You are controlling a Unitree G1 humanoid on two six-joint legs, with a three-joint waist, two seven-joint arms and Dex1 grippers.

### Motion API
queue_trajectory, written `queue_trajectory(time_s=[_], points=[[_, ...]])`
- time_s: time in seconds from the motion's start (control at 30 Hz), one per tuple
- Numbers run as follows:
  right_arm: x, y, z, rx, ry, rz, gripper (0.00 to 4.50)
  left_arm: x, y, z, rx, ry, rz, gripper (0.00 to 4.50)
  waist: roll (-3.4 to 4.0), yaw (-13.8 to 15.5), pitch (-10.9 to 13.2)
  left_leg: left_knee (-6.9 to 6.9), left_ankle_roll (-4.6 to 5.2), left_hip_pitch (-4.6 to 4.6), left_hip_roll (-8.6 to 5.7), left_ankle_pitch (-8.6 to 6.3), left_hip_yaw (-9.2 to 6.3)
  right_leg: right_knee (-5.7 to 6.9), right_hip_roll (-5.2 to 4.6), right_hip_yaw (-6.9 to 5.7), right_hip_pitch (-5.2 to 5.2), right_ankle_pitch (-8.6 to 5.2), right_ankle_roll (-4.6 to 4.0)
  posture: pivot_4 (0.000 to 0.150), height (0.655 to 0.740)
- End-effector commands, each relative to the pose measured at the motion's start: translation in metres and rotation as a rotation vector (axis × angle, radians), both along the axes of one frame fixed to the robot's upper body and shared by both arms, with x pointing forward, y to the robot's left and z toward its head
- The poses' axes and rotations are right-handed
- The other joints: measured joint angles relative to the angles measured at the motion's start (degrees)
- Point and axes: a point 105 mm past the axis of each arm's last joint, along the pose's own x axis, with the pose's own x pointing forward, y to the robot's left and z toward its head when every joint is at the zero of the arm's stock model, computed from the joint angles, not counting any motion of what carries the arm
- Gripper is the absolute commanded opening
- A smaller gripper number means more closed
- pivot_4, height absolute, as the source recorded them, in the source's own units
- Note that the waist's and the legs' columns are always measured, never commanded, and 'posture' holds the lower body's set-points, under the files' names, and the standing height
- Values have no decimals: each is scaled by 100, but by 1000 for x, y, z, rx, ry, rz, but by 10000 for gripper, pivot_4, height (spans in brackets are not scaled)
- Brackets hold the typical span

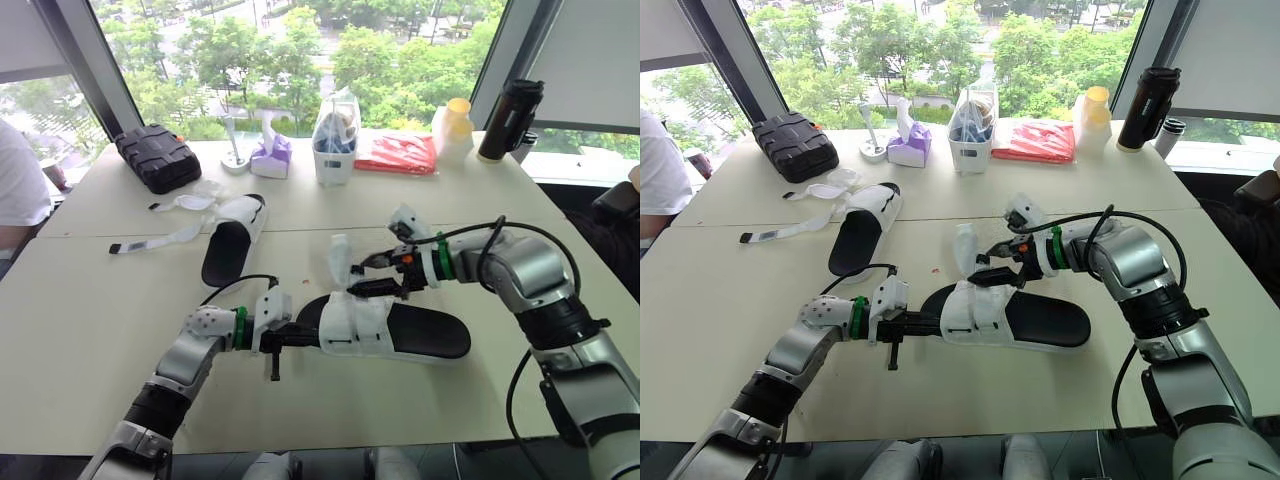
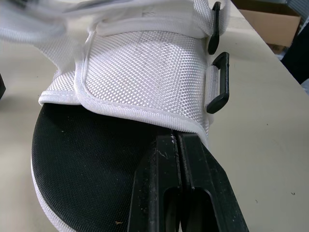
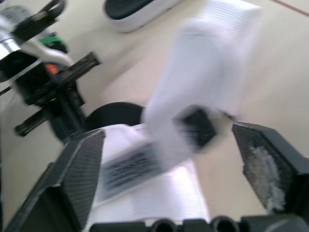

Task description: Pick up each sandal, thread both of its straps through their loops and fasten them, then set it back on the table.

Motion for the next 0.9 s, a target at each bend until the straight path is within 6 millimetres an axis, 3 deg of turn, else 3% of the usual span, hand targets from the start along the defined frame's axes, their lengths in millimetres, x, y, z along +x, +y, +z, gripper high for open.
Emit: queue_trajectory(time_s=[0.03, 0.47, 0.57, 0.8, 0.9], points=[[11, -5, 19, 35, -41, -38, 44186, -8, 1, -23, 70, 77, 0, 0, 0, -1, 0, 0, 0, 0, 0, 0, 0, 0, 0, 0, 0, 0, 0, 1500, 7400], [2, 6, 12, 112, 123, -18, 44186, -8, -1, -23, 66, 76, 1, 0, 2, -1, -1, 0, 0, 0, 0, 0, -1, 1, 0, 0, 0, 0, 0, 1500, 7400], [2, 11, 14, 133, 122, -13, 36932, -9, -1, -24, 67, 77, 3, 0, 2, -1, -1, 0, 0, 0, 0, 0, -1, 1, 0, 0, 0, 0, 0, 1500, 7400], [-2, 15, 17, 149, 119, 9, 1114, -10, 1, -23, 71, 78, 3, 0, 4, -5, -2, 0, 0, 0, -1, 0, -2, 2, 0, 0, 0, 0, 0, 1500, 7400], [-5, 14, 18, 144, 114, 14, 435, -9, 0, -23, 70, 78, 3, 0, 4, -4, -2, 0, 0, 0, -1, 0, -2, 3, 0, 0, -1, 0, 0, 1500, 7400]])
